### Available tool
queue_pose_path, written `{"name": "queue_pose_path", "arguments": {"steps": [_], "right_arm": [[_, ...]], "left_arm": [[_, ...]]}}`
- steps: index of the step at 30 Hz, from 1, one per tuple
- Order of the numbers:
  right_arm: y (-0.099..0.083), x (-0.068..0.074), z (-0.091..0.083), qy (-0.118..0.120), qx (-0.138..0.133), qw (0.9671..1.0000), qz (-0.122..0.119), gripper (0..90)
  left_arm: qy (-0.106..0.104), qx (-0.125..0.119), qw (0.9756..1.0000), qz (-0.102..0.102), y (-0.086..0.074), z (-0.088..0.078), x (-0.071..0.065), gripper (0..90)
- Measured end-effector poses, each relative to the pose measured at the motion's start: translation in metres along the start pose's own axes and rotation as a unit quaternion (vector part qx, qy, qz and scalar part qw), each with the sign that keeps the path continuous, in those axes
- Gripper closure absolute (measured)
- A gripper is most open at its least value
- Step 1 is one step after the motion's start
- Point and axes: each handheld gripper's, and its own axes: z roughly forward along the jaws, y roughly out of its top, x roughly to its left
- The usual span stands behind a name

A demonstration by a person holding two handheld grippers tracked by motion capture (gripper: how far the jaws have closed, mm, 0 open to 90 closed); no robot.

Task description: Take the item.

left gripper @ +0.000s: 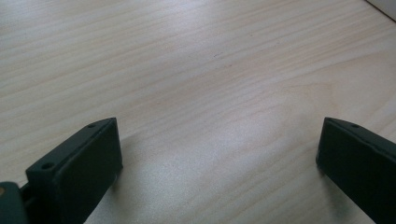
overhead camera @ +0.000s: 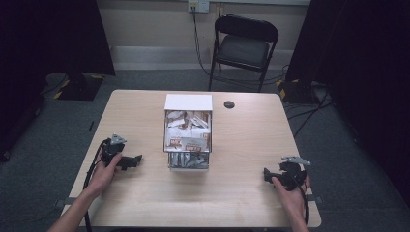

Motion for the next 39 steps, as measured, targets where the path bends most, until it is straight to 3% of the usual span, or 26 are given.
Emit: {"name": "queue_pose_path", "arguments": {"steps": [5,8,9,10,15,17,31,39], "right_arm": [[0.000,0.001,-0.001,-0.001,0.000,1.0000,0.000,0.6],[0.000,0.001,-0.003,0.005,0.000,1.0000,0.000,6.7],[0.000,0.002,-0.005,0.003,-0.007,1.0000,0.000,14.8],[0.000,0.002,-0.005,0.003,-0.007,1.0000,0.000,14.8],[0.006,0.005,-0.006,0.028,0.004,0.9995,0.009,14.2],[0.008,0.008,-0.008,0.033,-0.009,0.9994,0.004,14.3],[0.016,0.010,-0.021,0.067,-0.023,0.9974,-0.013,25.7],[0.025,0.023,-0.033,0.110,-0.036,0.9931,-0.013,28.5]], "left_arm": [[0.000,0.003,1.0000,0.004,0.000,0.000,0.000,0.0],[0.000,0.001,1.0000,0.001,0.000,0.000,0.000,0.0],[0.000,0.000,1.0000,0.001,0.000,0.000,0.000,0.0],[0.000,0.000,1.0000,0.001,0.000,0.000,0.000,0.0],[0.000,0.001,1.0000,0.001,0.000,0.000,0.000,0.0],[0.000,0.001,1.0000,0.001,0.000,0.000,0.000,0.0],[0.000,0.000,1.0000,0.001,0.000,0.000,0.000,0.0],[0.000,0.000,1.0000,0.001,0.000,0.000,0.000,0.0]]}}
